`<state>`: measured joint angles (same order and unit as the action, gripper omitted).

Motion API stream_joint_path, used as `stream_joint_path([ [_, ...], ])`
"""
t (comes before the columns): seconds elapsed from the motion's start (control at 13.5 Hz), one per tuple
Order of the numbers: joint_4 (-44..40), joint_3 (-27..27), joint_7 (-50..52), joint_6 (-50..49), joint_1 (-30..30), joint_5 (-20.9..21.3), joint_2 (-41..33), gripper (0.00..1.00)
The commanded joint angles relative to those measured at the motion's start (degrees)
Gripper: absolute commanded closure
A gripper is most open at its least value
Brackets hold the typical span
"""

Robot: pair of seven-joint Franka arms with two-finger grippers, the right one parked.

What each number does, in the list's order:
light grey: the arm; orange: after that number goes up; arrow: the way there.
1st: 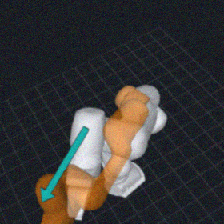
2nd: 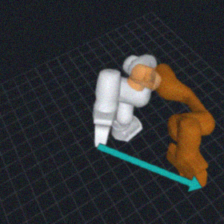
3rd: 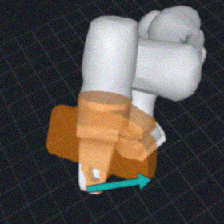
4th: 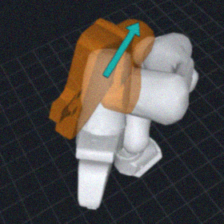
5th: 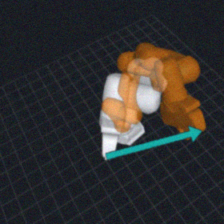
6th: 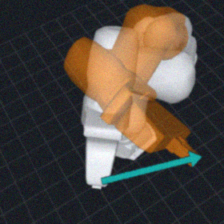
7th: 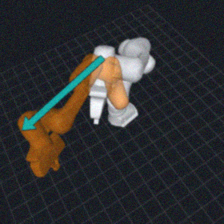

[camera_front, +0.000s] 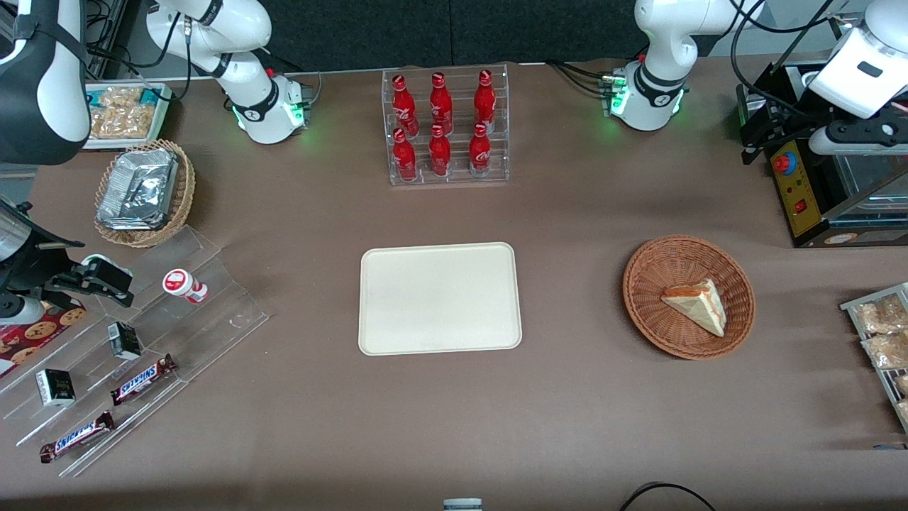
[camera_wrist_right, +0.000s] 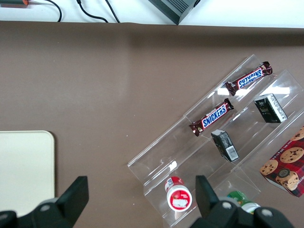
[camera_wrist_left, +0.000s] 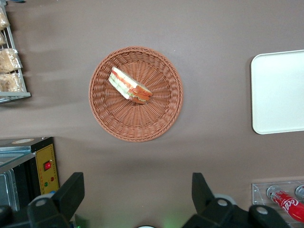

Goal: Place sandwich from basket to tray
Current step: 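Move the left gripper down over the sandwich in the wicker basket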

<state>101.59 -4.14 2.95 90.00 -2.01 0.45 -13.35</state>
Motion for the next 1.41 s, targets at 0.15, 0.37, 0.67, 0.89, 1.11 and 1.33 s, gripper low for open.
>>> stream_joint_path([
  [0.15, 0.4, 0.0, -0.1, -0.1, 0.6, -0.4, 1.8, 0.0],
  [0.37, 1.3, 0.1, 16.1, 2.5, 0.7, 0.7, 9.0, 0.0],
  [0.67, 12.9, 0.2, 31.4, 21.5, 5.1, 0.3, 13.0, 0.0],
  [0.89, 17.0, 0.2, 38.3, 33.4, 7.3, 0.3, 19.6, 0.0],
  [1.11, 19.5, 0.2, 45.0, 40.1, 7.4, 0.6, 23.3, 0.0],
  [1.33, 19.9, 0.1, 47.7, 44.4, 7.2, 0.6, 27.6, 0.0],
])
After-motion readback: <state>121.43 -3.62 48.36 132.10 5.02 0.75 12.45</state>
